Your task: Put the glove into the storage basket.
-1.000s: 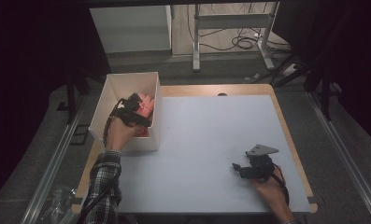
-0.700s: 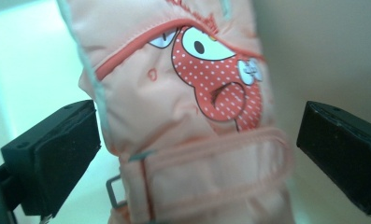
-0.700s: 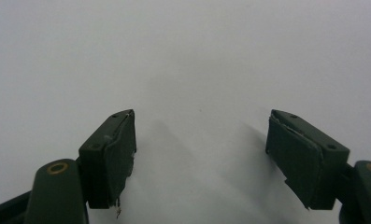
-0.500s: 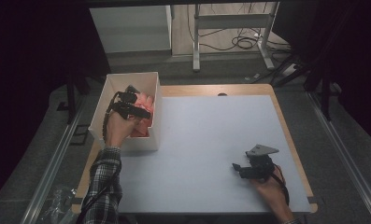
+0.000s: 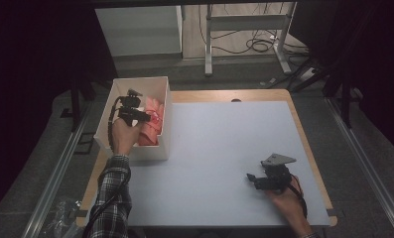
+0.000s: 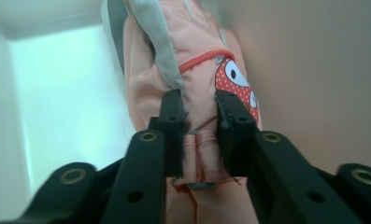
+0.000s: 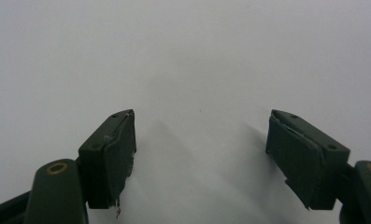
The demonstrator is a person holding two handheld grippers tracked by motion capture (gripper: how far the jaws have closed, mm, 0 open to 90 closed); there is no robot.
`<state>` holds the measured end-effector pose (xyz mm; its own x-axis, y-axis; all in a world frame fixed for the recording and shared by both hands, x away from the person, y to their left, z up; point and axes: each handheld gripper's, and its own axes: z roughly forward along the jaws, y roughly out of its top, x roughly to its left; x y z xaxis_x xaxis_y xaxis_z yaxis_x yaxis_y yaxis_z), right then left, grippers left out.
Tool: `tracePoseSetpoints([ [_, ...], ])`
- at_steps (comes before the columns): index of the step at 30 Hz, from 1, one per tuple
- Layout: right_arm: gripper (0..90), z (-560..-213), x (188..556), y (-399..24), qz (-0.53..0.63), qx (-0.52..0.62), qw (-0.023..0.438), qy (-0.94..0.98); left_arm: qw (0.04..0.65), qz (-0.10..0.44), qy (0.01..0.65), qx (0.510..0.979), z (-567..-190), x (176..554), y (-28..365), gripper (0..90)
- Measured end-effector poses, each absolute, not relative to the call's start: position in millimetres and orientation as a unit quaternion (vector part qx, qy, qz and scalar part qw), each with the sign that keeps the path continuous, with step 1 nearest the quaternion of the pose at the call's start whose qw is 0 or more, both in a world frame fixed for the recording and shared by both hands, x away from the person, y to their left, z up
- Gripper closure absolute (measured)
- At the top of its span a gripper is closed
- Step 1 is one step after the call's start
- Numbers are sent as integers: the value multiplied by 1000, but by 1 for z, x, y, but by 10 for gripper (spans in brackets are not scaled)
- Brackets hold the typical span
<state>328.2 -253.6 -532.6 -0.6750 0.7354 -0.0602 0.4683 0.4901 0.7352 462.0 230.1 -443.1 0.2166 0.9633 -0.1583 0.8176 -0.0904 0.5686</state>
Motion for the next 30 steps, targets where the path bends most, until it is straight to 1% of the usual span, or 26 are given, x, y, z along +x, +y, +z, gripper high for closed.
tracePoseSetpoints([
  [5, 247, -533, 328, -254, 357, 357, 187, 843, 299, 143, 620, 712, -444, 467, 230, 768],
  [11, 247, -533, 328, -254, 357, 357, 187, 843, 344, 155, 628, 681, -439, 473, 236, 769],
  [14, 247, -533, 328, -254, 357, 357, 187, 843, 350, 144, 639, 670, -444, 474, 241, 768],
  [15, 247, -533, 328, -254, 357, 357, 187, 843, 339, 128, 643, 674, -448, 475, 242, 767],
  [17, 247, -533, 328, -254, 357, 357, 187, 843, 318, 115, 648, 682, -454, 474, 243, 764],
  [19, 247, -533, 328, -254, 357, 357, 187, 843, 319, 99, 648, 685, -456, 472, 245, 746],
  [20, 247, -533, 328, -254, 357, 358, 187, 843, 316, 100, 645, 689, -456, 471, 244, 723],
  [21, 247, -533, 328, -254, 357, 358, 187, 843, 311, 100, 643, 692, -455, 471, 243, 661],
  [22, 247, -533, 328, -254, 357, 358, 187, 843, 310, 101, 639, 697, -455, 472, 242, 554],
  [23, 247, -533, 328, -254, 357, 357, 187, 843, 307, 105, 636, 700, -453, 472, 241, 476],
  [24, 247, -533, 328, -254, 357, 358, 187, 843, 308, 110, 635, 700, -452, 472, 241, 447],
  [27, 247, -533, 328, -254, 357, 357, 187, 843, 304, 130, 628, 704, -450, 471, 237, 292],
  [30, 247, -533, 328, -254, 357, 357, 187, 843, 297, 154, 618, 711, -447, 468, 232, 182],
])
